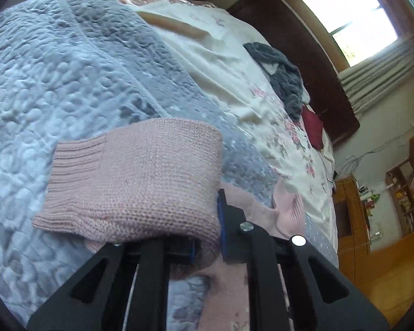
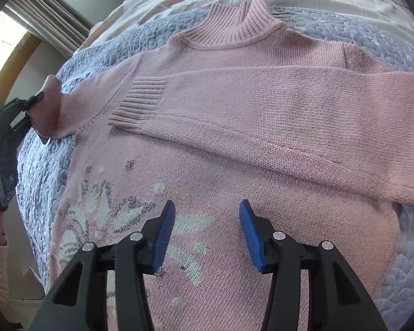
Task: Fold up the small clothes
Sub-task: 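Fold the held sleeve across the sweater body with the left tool, release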
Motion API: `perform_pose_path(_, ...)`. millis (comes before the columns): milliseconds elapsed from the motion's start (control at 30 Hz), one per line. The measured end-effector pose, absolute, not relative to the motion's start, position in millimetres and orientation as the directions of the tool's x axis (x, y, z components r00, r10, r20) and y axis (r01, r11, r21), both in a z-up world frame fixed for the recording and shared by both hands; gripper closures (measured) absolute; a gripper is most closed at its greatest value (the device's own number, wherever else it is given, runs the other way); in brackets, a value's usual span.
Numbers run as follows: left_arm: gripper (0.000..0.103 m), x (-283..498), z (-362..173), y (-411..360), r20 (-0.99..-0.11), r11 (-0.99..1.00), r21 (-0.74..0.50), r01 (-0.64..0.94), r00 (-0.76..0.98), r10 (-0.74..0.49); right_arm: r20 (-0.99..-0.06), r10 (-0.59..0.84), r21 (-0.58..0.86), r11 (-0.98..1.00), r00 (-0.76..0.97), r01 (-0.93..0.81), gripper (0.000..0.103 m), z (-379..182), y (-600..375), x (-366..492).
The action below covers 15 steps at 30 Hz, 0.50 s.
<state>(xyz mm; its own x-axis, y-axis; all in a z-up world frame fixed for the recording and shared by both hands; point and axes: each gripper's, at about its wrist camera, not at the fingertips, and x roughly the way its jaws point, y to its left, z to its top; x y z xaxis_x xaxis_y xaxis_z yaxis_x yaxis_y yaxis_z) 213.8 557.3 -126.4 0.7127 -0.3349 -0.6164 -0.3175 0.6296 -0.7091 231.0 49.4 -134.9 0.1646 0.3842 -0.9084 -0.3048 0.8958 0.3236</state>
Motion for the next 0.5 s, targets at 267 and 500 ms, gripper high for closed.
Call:
perform_pose_path(267,0.092,249,-118,454,-0.567,0.637,-0.746,-0.192,0.684,-0.458,-0.909,0.377,0.32,0.905,0.179,-0.28,0.054,-134,29,231)
perform_pose_path(500,0.092,270,-133,383,-0.565,0.626,-0.766,-0.147,0.619,-0.545,-0.904,0.383,0.332,0.908,0.188,-0.255,0.054,-136,15,235)
